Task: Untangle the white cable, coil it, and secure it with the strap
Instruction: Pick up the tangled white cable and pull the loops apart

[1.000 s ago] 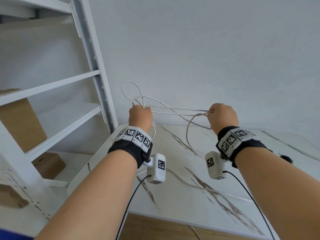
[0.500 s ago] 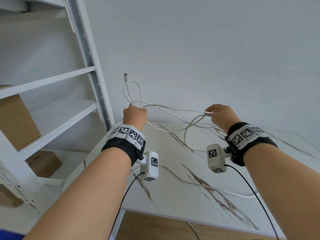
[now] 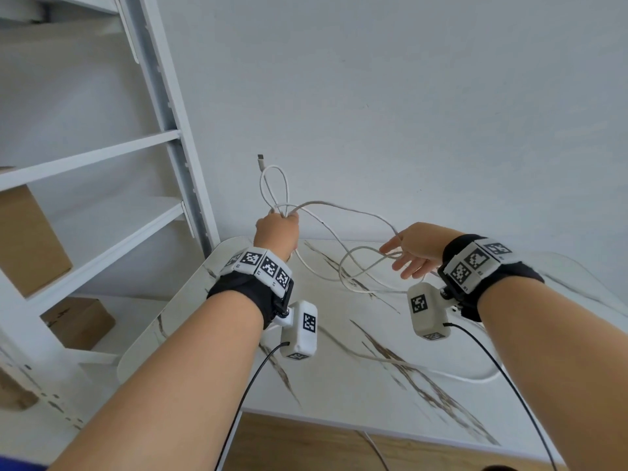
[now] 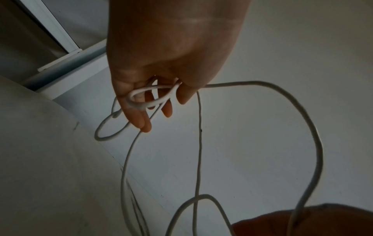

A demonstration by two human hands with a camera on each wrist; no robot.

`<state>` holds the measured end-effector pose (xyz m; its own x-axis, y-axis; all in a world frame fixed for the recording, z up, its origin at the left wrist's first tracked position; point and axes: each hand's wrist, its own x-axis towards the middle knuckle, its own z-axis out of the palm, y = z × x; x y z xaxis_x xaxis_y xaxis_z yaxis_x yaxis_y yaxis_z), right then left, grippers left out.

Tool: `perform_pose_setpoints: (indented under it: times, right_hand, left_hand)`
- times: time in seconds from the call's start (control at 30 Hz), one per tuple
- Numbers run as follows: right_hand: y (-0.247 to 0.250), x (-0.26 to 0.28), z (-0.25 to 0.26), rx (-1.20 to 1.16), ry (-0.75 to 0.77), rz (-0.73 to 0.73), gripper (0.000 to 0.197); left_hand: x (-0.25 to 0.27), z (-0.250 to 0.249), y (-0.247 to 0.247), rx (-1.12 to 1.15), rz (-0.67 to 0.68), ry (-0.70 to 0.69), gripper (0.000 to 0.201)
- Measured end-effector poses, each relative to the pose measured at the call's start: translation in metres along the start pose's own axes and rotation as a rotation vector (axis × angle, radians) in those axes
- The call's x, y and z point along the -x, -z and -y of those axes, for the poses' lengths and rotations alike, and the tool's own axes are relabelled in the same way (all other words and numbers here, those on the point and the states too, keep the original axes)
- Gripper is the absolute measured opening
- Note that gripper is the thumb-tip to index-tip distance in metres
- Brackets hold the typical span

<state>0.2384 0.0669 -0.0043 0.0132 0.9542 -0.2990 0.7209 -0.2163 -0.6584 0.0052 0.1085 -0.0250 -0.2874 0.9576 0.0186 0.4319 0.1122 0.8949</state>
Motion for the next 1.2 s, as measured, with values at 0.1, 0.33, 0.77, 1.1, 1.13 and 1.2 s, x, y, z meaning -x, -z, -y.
perform_pose_setpoints:
  times: [0.1, 0.33, 0.77, 1.1, 1.13, 1.2]
  right_hand:
    - [-0.002, 0.001, 0.008, 0.08, -0.029, -0.047, 0.035]
    - [-0.011, -0.005, 0.018, 0.277, 0.238, -0.255, 0.055]
    - [-0.033, 0.009, 0.056, 0.099, 0.424, -0.16, 0.015]
    - [-0.029, -0.014, 0.016, 0.145, 0.139, -0.402, 0.028]
    - [-0.029, -0.016, 0.016, 0.189, 0.133, -0.396, 0.027]
    - [-0.032, -0.018, 0.016, 0.308, 0.11, -0.351, 0.023]
  left_hand:
    - [0.009, -0.004, 0.002, -0.067, 0.04, -0.048, 0.042]
    - [0.014, 0.006, 0.003, -0.285, 0.131, -0.068, 0.035]
    - [0.012, 0.004, 0.01, -0.25, 0.234, -0.056, 0.027]
    - [0.014, 0.012, 0.039, 0.387, 0.32, 0.116, 0.023]
    - [0.014, 0.012, 0.038, 0.429, 0.321, 0.124, 0.022]
    - [0.013, 0.012, 0.038, 0.498, 0.323, 0.134, 0.021]
